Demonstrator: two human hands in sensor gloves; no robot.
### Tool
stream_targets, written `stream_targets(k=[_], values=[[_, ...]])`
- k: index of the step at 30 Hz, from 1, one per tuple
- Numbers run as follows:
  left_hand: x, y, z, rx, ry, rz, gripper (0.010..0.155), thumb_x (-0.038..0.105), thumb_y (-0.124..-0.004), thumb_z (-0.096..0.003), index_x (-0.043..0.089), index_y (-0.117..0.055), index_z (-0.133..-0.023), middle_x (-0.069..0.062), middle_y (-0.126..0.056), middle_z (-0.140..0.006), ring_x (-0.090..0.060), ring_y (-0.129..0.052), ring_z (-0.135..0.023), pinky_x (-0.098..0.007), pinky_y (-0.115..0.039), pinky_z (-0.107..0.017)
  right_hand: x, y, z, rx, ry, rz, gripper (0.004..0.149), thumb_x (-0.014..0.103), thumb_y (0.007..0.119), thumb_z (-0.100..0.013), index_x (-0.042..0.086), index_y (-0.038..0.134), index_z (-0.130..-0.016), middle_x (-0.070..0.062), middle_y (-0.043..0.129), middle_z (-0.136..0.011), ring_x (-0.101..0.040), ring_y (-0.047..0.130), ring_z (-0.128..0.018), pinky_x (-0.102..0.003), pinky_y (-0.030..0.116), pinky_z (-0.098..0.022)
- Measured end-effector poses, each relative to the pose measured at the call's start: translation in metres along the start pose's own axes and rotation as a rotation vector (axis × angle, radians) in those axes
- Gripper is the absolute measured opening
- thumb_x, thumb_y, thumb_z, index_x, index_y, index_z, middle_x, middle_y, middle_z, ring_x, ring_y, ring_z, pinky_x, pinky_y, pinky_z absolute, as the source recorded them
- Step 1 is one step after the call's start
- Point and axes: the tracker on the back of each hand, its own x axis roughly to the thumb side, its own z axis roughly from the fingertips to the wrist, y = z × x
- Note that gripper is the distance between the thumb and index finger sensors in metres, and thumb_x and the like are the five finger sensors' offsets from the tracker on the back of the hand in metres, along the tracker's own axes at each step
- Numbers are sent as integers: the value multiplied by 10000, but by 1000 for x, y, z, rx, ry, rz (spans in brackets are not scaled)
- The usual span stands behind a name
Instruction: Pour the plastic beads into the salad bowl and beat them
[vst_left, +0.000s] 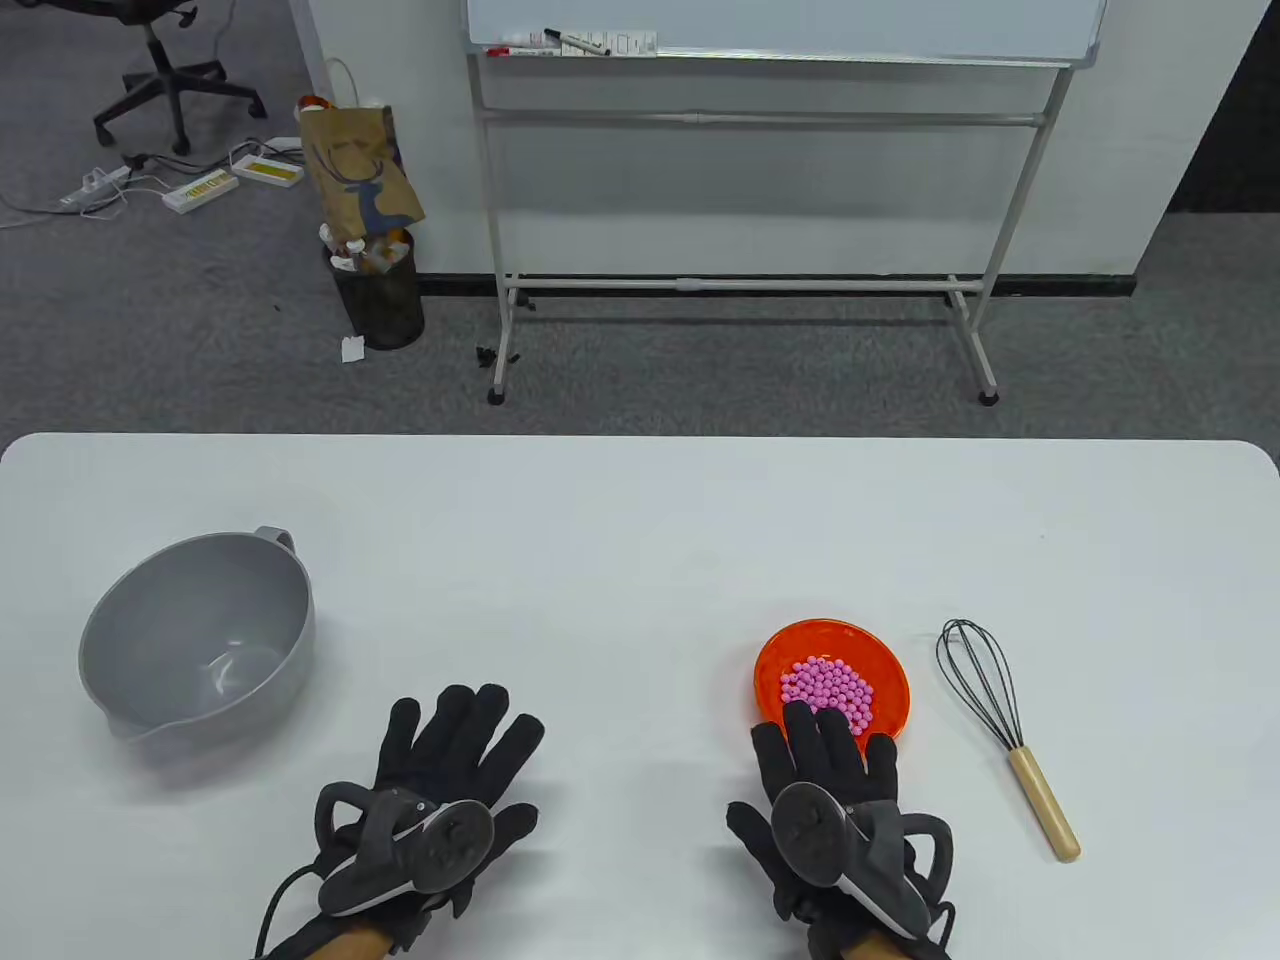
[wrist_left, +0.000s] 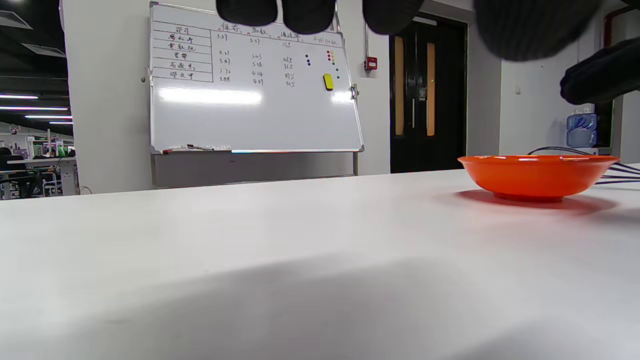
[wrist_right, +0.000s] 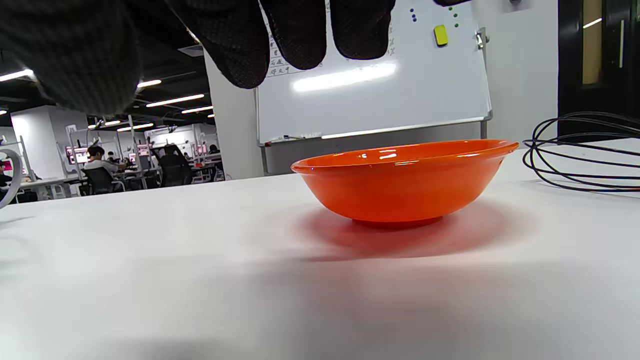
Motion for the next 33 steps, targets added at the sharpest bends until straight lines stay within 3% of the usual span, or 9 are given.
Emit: stream_targets(k=[21, 24, 28, 33], values=[[-3, 0, -2, -13, 20, -4, 759, 674, -697, -442, 431, -404, -1099, 7, -368, -1246, -334, -407, -1154, -651, -255, -777, -12, -2, 7, 2, 42, -36, 778, 645, 813, -412, 289, 597, -1069, 1, 484, -1197, -335, 489, -1159, -655, 313, -786], [-18, 9, -5, 20, 69, -18, 763, 675, -709, -437, 436, -413, -1097, 9, -379, -1249, -330, -403, -1159, -650, -248, -783, -14, -3, 7, -1, 52, -45, 773, 644, 813, -413, 294, 600, -1068, -2, 485, -1197, -337, 492, -1158, -654, 315, -786], [-59, 25, -4, 114, 213, -70, 778, 679, -722, -434, 416, -421, -1101, 7, -413, -1245, -333, -415, -1157, -652, -256, -783, -15, -3, 7, 4, 58, -49, 773, 644, 814, -412, 295, 601, -1067, -3, 488, -1196, -338, 494, -1156, -654, 316, -785], [-109, 17, 9, 112, 406, -55, 811, 660, -761, -436, 358, -420, -1107, -22, -435, -1232, -350, -442, -1140, -644, -290, -775, -17, -3, 7, 14, 71, -60, 773, 645, 811, -412, 292, 602, -1068, -7, 495, -1193, -345, 497, -1153, -654, 318, -784]])
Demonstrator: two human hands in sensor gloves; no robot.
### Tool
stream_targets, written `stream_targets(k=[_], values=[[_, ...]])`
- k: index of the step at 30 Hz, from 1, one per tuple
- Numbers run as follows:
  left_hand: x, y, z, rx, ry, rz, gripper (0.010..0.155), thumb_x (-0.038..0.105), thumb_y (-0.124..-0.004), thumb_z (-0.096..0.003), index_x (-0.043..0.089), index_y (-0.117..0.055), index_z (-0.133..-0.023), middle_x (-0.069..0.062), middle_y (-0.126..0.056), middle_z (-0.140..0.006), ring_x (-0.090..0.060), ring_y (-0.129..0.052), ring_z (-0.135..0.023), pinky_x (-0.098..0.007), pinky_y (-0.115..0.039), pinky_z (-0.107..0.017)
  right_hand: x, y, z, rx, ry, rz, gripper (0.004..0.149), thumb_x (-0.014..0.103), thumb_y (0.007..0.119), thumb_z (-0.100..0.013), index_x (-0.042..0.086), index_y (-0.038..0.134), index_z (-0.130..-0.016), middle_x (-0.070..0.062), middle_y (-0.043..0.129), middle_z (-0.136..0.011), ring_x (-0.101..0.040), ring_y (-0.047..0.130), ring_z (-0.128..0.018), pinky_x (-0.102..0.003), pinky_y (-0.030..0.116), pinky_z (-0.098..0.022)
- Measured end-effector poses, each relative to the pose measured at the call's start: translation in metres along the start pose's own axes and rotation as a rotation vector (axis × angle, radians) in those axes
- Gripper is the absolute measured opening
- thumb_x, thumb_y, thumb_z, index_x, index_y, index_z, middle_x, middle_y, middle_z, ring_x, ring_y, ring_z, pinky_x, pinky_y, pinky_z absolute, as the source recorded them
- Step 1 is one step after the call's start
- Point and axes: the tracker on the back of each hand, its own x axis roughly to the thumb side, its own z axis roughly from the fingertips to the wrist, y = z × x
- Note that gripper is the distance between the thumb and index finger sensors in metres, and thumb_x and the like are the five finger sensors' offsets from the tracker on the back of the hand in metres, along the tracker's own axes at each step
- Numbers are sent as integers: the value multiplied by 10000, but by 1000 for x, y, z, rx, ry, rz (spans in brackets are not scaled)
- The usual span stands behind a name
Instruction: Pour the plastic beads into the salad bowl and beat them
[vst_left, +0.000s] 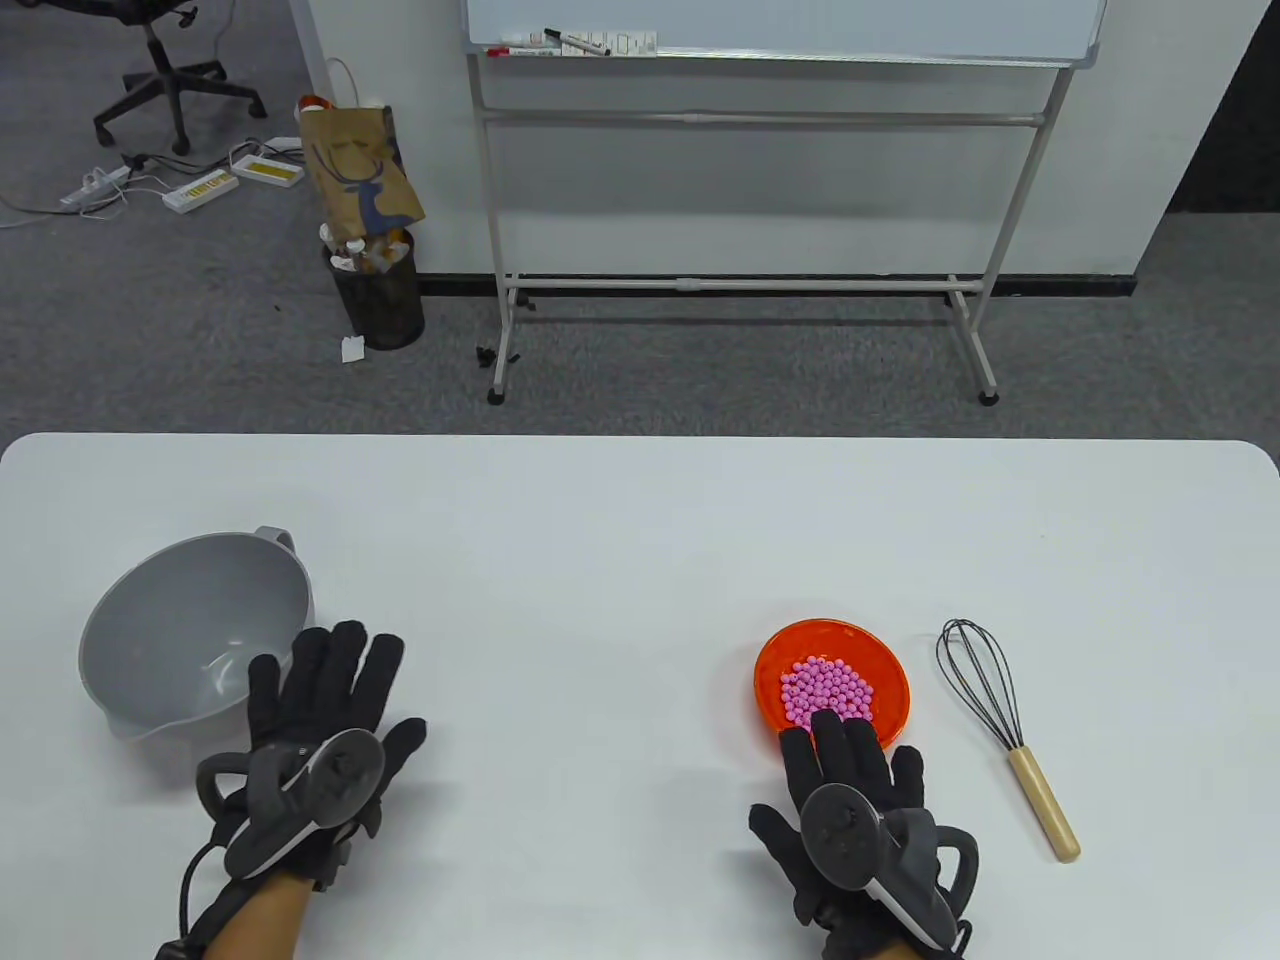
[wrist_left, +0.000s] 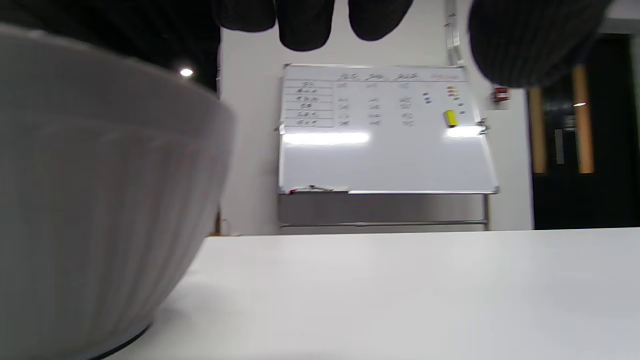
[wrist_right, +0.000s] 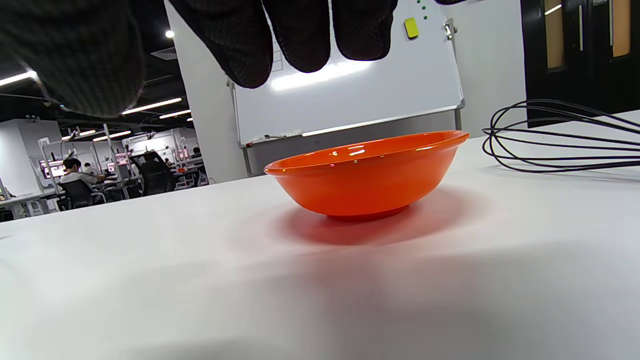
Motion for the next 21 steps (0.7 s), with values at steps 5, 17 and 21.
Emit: stream_targets(k=[5, 17, 21], values=[[-40, -14, -5, -5, 216, -76, 862, 594, -804, -442, 282, -354, -1108, -51, -427, -1220, -360, -455, -1126, -632, -325, -770, 0, 1, 0, 9, -2, 2, 773, 647, 809, -412, 292, 603, -1067, -12, 507, -1190, -343, 507, -1151, -653, 325, -784], [-56, -20, -5, 40, 253, -62, 476, 369, -853, -444, 329, -762, -909, 75, -934, -826, -222, -904, -833, -572, -566, -730, -4, -1, 0, 15, 9, -14, 773, 645, 806, -413, 289, 602, -1067, -18, 519, -1186, -347, 522, -1144, -652, 332, -783], [-51, -18, -4, 61, 220, -35, 478, 375, -856, -436, 337, -772, -905, 84, -946, -817, -213, -918, -815, -565, -596, -722, -4, -2, 0, 9, 8, -18, 772, 645, 806, -414, 287, 604, -1067, -18, 520, -1186, -349, 526, -1143, -652, 334, -781]])
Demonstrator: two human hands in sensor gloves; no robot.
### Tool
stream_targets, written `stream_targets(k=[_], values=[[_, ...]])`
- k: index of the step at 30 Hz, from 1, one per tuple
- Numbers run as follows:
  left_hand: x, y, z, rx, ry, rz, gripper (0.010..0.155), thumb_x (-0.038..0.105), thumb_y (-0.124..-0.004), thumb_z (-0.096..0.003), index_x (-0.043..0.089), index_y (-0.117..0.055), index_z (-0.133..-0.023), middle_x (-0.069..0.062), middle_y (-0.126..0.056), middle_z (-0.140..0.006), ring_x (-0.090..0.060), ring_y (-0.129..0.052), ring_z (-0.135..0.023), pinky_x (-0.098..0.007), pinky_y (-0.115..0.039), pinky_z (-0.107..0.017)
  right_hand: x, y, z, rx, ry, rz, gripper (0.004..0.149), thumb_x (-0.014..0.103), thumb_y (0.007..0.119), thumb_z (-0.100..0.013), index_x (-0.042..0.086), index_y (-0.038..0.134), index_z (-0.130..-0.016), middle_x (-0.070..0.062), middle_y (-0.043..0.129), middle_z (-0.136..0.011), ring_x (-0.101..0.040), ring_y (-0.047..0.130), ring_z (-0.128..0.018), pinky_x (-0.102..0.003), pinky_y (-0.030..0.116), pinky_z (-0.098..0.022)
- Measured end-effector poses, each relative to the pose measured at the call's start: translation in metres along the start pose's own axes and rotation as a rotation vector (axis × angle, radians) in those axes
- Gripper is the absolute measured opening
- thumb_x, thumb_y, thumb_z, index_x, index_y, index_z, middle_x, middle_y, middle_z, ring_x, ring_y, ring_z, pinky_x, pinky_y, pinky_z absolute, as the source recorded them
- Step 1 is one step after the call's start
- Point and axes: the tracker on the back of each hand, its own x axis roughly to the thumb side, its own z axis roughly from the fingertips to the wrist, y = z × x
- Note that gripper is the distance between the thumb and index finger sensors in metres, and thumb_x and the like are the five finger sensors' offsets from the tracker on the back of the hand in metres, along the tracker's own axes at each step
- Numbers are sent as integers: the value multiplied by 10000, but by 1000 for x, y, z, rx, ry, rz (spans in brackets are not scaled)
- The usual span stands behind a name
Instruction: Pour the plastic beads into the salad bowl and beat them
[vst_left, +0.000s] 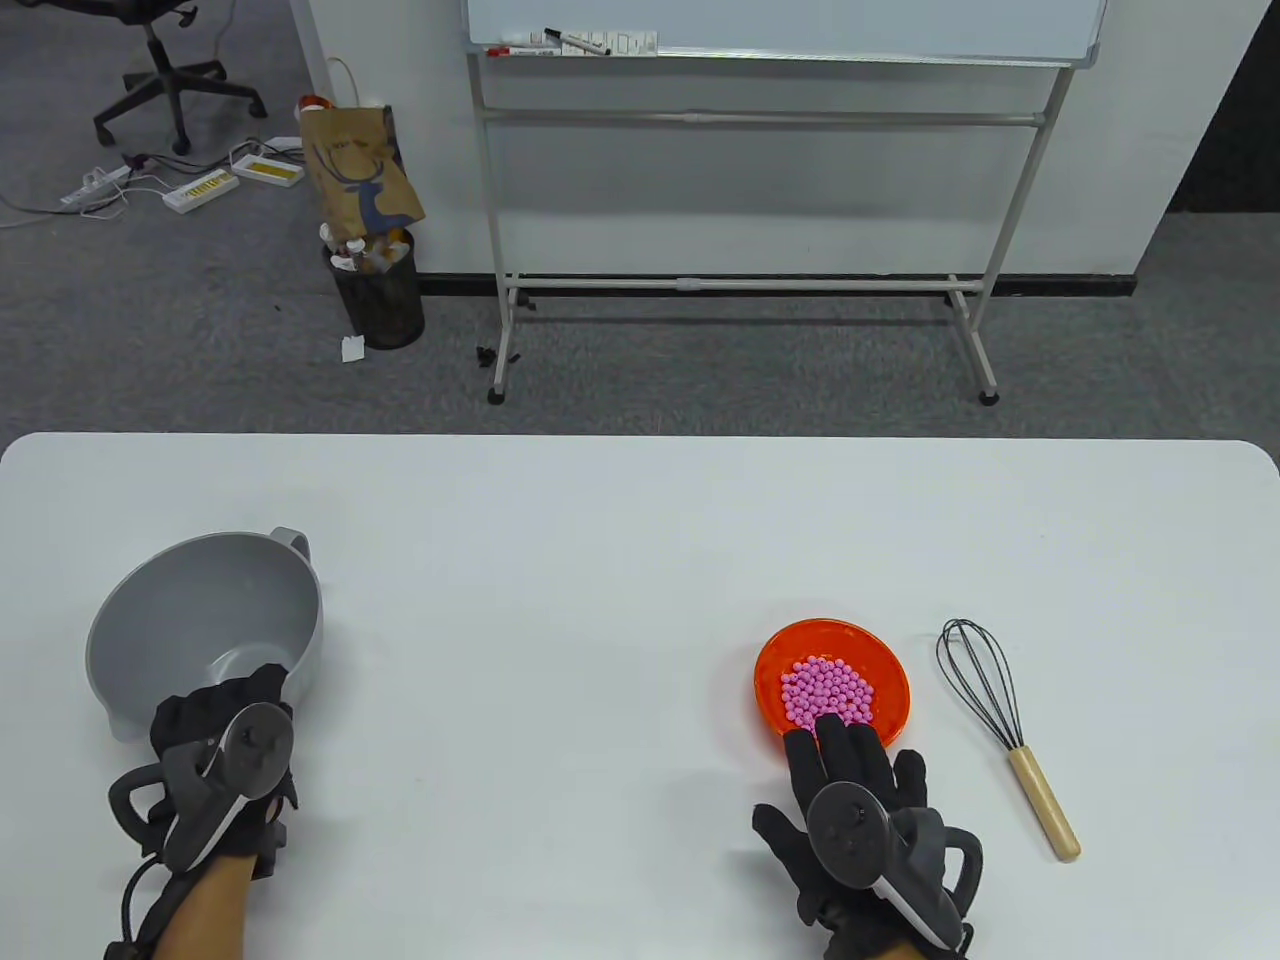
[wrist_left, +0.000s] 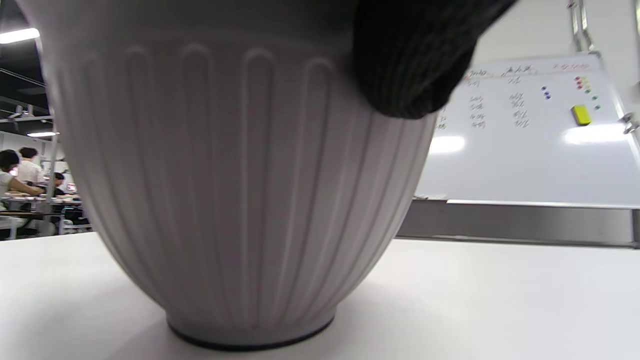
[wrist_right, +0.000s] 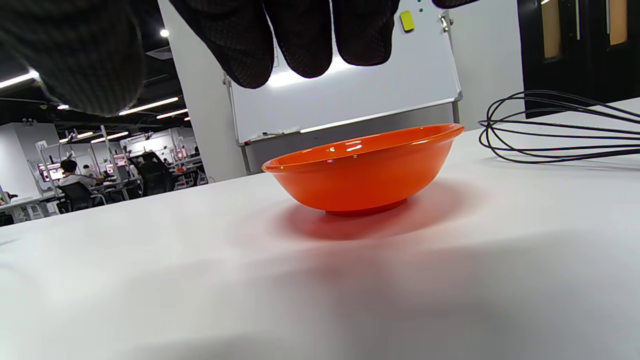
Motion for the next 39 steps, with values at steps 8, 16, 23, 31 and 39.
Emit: stream_targets(k=[8, 16, 23, 31, 39], values=[[54, 17, 15, -18, -194, 156, 480, 376, -856, -437, 337, -775, -909, 85, -949, -816, -210, -923, -810, -553, -621, -716, -3, 1, -1, 14, 20, -10, 770, 642, 805, -415, 286, 602, -1067, -21, 523, -1184, -350, 525, -1142, -652, 333, -782], [130, 41, 59, -17, -492, 262, 482, 378, -856, -435, 340, -778, -909, 86, -950, -816, -210, -924, -809, -543, -627, -718, -4, 1, -1, 20, 26, -4, 766, 638, 805, -417, 282, 607, -1067, -24, 527, -1183, -352, 527, -1140, -652, 334, -781], [176, 47, 100, -20, -696, 293, 480, 378, -852, -436, 341, -777, -908, 86, -950, -815, -209, -925, -807, -538, -631, -715, -7, 1, -1, 28, 46, -10, 763, 633, 806, -419, 281, 608, -1066, -28, 523, -1183, -349, 526, -1141, -652, 330, -781], [193, 39, 118, -30, -812, 233, 486, 385, -846, -442, 352, -758, -919, 88, -937, -844, -204, -905, -840, -541, -609, -727, -7, 2, -1, 34, 53, 0, 755, 624, 808, -424, 277, 613, -1066, -30, 524, -1183, -355, 517, -1143, -653, 319, -784], [181, 43, 108, -74, -792, 279, 613, 603, -696, -457, 394, -622, -1028, 21, -765, -1093, -297, -745, -1026, -637, -459, -768, -7, 2, -2, 38, 52, 7, 756, 624, 808, -423, 278, 612, -1066, -33, 526, -1183, -352, 518, -1143, -653, 320, -783]])
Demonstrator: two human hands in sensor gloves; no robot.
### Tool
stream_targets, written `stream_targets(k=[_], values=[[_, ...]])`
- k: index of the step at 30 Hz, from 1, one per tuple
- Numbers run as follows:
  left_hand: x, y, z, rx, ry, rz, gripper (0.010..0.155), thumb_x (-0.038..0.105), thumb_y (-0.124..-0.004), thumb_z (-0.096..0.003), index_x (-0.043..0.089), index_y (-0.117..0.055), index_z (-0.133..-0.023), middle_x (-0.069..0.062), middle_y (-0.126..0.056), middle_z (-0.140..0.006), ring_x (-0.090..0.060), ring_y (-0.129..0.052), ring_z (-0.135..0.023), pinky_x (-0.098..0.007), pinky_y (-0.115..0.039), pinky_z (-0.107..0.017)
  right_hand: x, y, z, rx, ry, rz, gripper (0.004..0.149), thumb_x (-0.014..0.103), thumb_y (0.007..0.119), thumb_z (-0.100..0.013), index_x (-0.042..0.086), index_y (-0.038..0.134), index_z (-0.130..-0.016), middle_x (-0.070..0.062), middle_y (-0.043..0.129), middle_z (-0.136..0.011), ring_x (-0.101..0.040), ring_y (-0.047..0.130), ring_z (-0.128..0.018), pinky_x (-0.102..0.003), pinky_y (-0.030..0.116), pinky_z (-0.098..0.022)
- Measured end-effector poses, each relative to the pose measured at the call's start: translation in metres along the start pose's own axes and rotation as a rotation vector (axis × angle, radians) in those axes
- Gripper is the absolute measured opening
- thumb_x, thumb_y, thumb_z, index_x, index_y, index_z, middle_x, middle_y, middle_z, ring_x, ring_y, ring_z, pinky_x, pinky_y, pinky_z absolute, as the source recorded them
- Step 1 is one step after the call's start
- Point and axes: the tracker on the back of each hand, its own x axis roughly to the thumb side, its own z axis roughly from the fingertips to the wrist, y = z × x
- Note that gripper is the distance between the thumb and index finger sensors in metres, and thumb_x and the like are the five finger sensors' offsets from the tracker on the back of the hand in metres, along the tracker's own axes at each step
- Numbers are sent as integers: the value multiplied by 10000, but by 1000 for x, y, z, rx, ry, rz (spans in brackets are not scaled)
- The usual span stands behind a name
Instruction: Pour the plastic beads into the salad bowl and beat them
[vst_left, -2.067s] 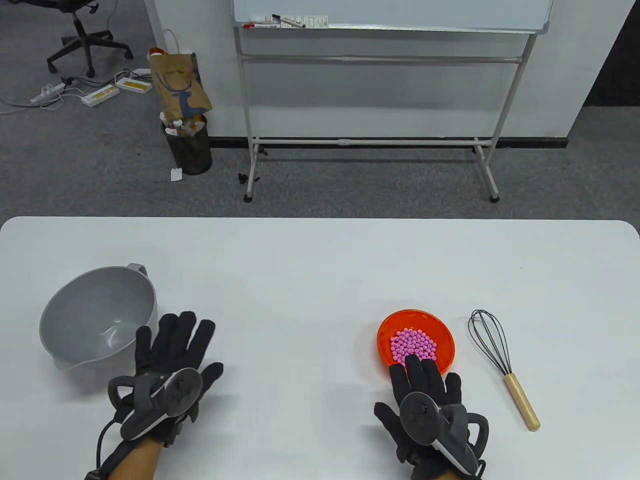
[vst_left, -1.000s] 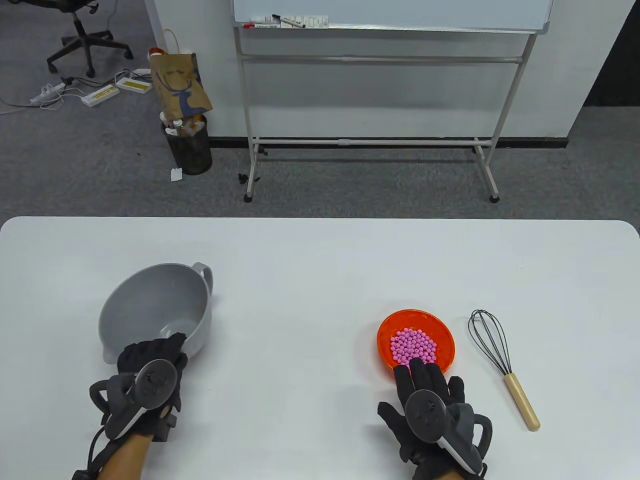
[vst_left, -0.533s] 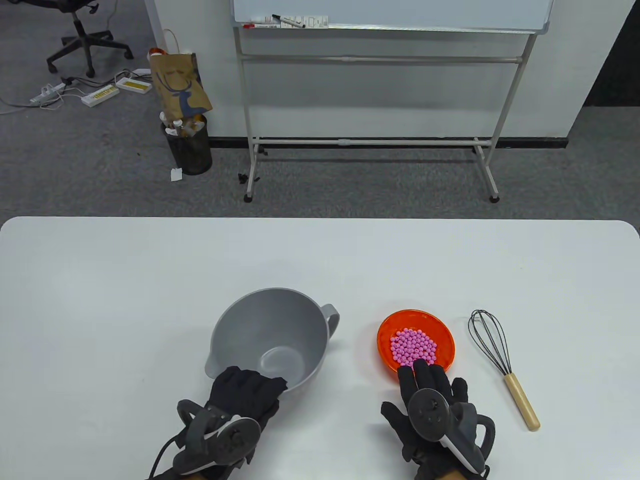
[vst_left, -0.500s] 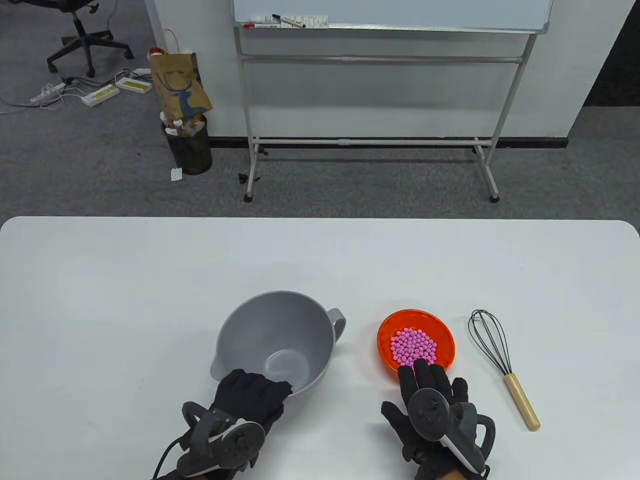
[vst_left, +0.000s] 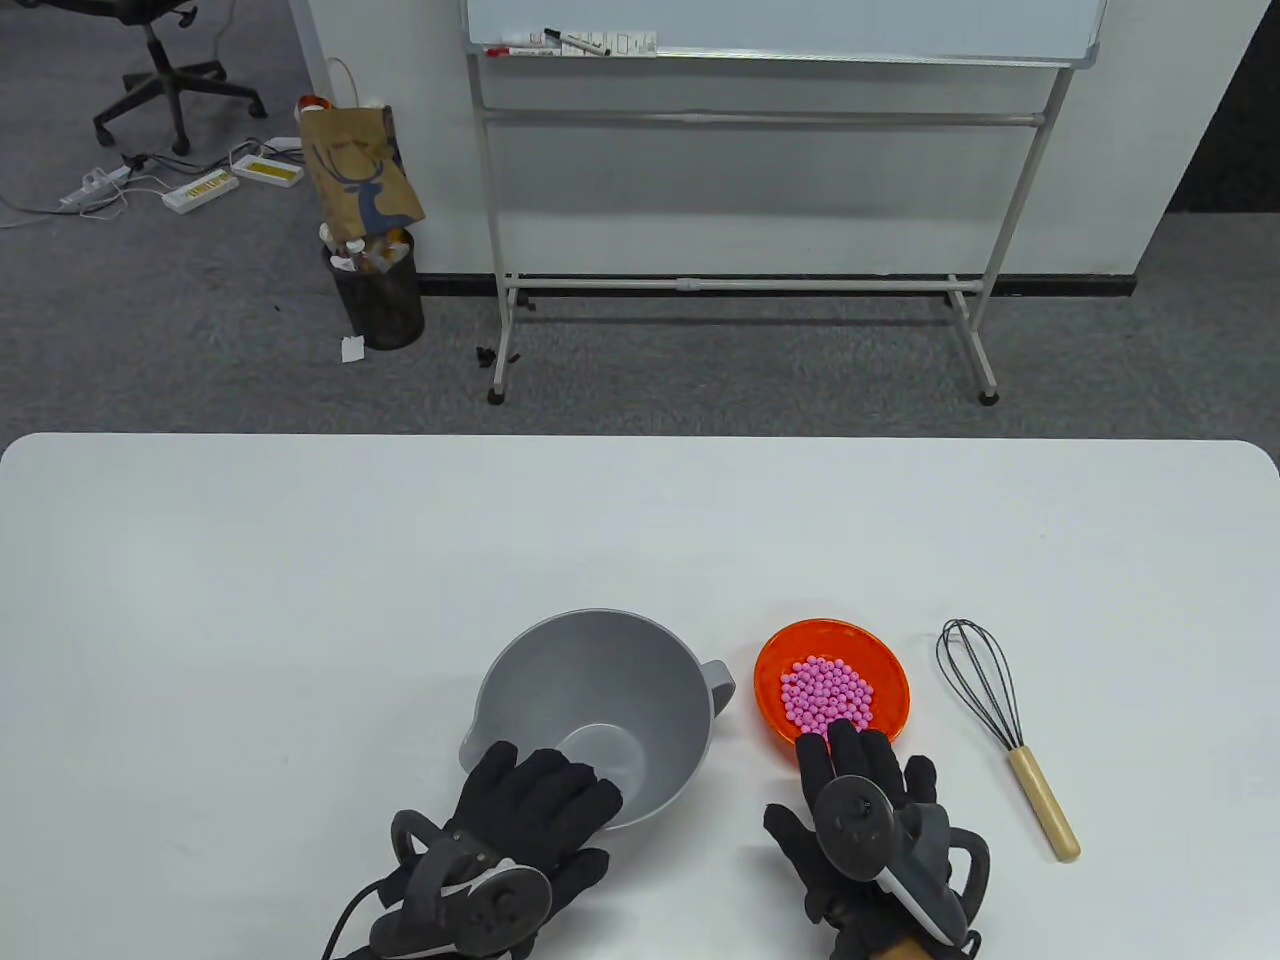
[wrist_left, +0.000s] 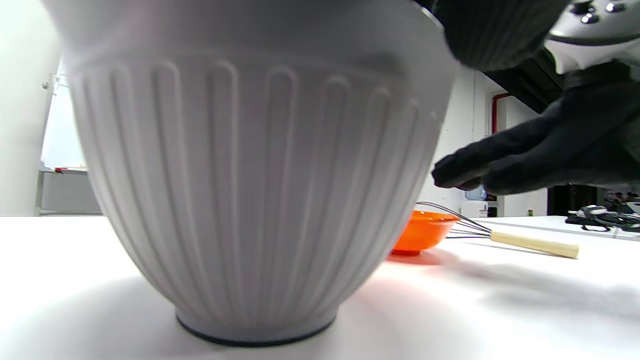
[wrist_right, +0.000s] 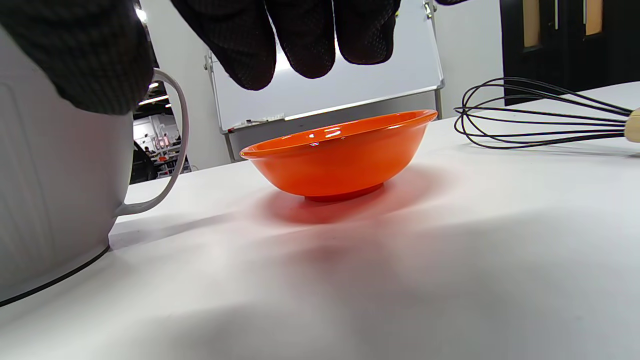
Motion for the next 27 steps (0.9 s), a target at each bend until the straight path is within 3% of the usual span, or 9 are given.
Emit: stream_targets(k=[7, 11, 14, 17, 20, 27], values=[[-46, 26, 8, 106, 184, 50, 658, 635, -672, -458, 405, -551, -1062, -1, -640, -1170, -320, -636, -1088, -659, -386, -774, -1, 0, 0, 5, 3, -2, 756, 623, 809, -423, 278, 611, -1066, -31, 524, -1183, -353, 517, -1143, -653, 320, -783], [-87, 36, 20, 140, 348, 32, 722, 672, -639, -462, 400, -437, -1101, -79, -405, -1240, -365, -435, -1139, -664, -286, -764, -1, 1, 0, 5, 1, 3, 756, 624, 808, -424, 280, 610, -1067, -30, 514, -1186, -352, 512, -1144, -653, 318, -783], [-115, 34, 30, 142, 455, -13, 733, 677, -633, -466, 393, -417, -1107, -81, -357, -1245, -374, -379, -1144, -663, -251, -756, 1, 0, 1, -9, -2, 13, 758, 622, 810, -425, 281, 603, -1070, -33, 495, -1190, -353, 501, -1148, -653, 312, -784], [-138, 20, 37, 78, 541, -59, 736, 678, -629, -466, 391, -408, -1107, -51, -344, -1244, -374, -367, -1144, -662, -241, -750, 3, -1, 2, -19, -6, 18, 760, 624, 811, -423, 287, 600, -1070, -29, 481, -1194, -349, 497, -1149, -652, 314, -785], [-148, 8, 40, 7, 574, -54, 735, 678, -630, -466, 391, -413, -1106, -53, -340, -1245, -376, -364, -1144, -661, -233, -749, 2, -1, 2, -20, -2, 23, 763, 626, 812, -422, 288, 597, -1071, -28, 473, -1196, -351, 496, -1149, -652, 315, -785], [-141, 2, 35, -15, 546, -81, 733, 678, -630, -468, 390, -417, -1108, -48, -360, -1245, -373, -381, -1144, -660, -239, -749, -3, -4, 2, -39, 36, -1, 775, 638, 811, -417, 294, 583, -1073, -26, 463, -1195, -356, 512, -1141, -646, 334, -783]])
